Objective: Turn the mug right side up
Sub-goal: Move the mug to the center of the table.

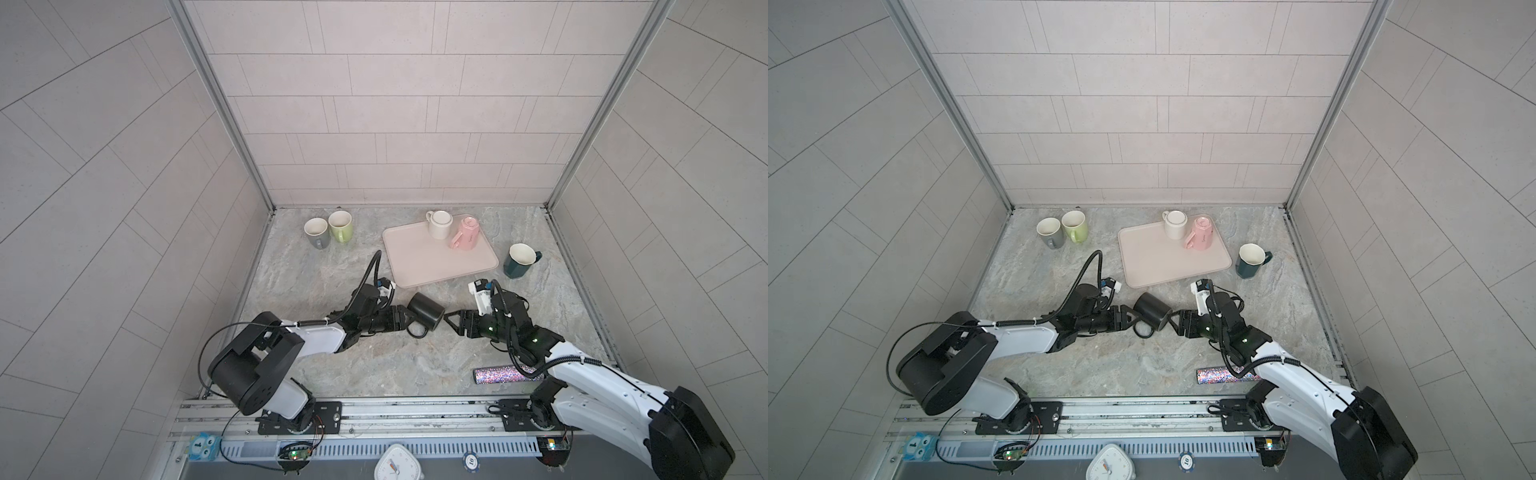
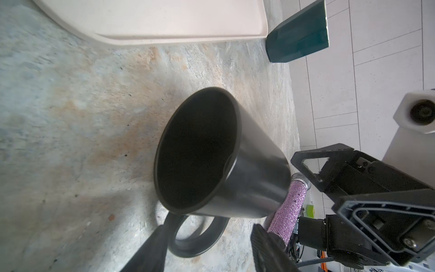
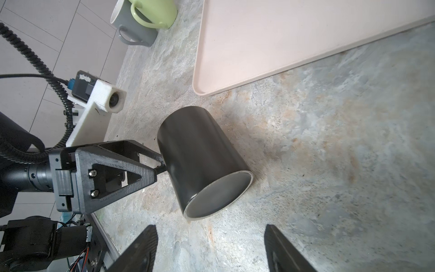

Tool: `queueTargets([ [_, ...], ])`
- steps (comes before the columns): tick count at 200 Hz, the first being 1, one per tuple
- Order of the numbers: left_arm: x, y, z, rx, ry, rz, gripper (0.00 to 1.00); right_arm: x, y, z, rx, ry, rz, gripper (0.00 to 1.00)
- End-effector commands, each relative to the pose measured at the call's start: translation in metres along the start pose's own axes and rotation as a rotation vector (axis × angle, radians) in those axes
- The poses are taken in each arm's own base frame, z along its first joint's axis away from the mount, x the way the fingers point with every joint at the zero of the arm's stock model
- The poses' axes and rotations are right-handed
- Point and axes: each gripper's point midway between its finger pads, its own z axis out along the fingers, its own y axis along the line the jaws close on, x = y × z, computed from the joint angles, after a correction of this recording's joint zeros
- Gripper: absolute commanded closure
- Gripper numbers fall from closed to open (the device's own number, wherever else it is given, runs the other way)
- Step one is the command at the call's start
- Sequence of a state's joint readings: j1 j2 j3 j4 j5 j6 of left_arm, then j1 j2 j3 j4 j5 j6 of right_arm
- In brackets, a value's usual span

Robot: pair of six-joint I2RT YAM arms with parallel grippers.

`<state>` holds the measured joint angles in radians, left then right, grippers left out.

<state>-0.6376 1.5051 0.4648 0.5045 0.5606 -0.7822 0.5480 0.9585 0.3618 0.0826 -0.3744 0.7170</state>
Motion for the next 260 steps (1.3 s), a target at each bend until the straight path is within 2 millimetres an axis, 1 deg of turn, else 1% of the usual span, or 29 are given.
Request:
queueTargets([
  [1, 0.005, 0.002, 0.004, 0.022, 0.007, -0.004, 0.41, -0.002, 0.002, 0.004, -0.002, -0.022, 0.022, 0.27],
  [8, 0.007, 0.002, 0.005, 0.026, 0.012, -0.008, 0.43, -0.002, 0.002, 0.005, -0.001, -0.020, 0.026, 0.27],
  [16, 0.008, 0.004, 0.006, 0.025, 0.016, -0.013, 0.44, -0.001, 0.002, 0.006, -0.001, -0.019, 0.029, 0.27],
  [59, 0.009, 0.011, 0.007, -0.019, 0.031, -0.024, 0.44, 0.001, -0.001, 0.010, 0.025, -0.019, 0.037, 0.27],
  [100, 0.013, 0.017, 0.014, -0.034, 0.059, -0.037, 0.44, 0.002, -0.008, 0.015, 0.052, -0.017, 0.064, 0.28],
  [161, 0.014, 0.021, 0.022, -0.037, 0.078, -0.052, 0.45, 0.005, -0.009, 0.024, 0.050, -0.001, 0.082, 0.28],
  [187, 0.012, 0.018, 0.025, -0.027, 0.078, -0.047, 0.46, 0.006, -0.008, 0.029, 0.050, 0.008, 0.089, 0.28],
  [230, 0.008, 0.015, 0.029, -0.021, 0.077, -0.023, 0.48, 0.010, -0.015, 0.034, 0.086, 0.037, 0.097, 0.28],
  [260, 0.001, 0.011, 0.032, -0.009, 0.070, -0.015, 0.49, 0.010, -0.012, 0.035, 0.084, 0.048, 0.092, 0.28],
])
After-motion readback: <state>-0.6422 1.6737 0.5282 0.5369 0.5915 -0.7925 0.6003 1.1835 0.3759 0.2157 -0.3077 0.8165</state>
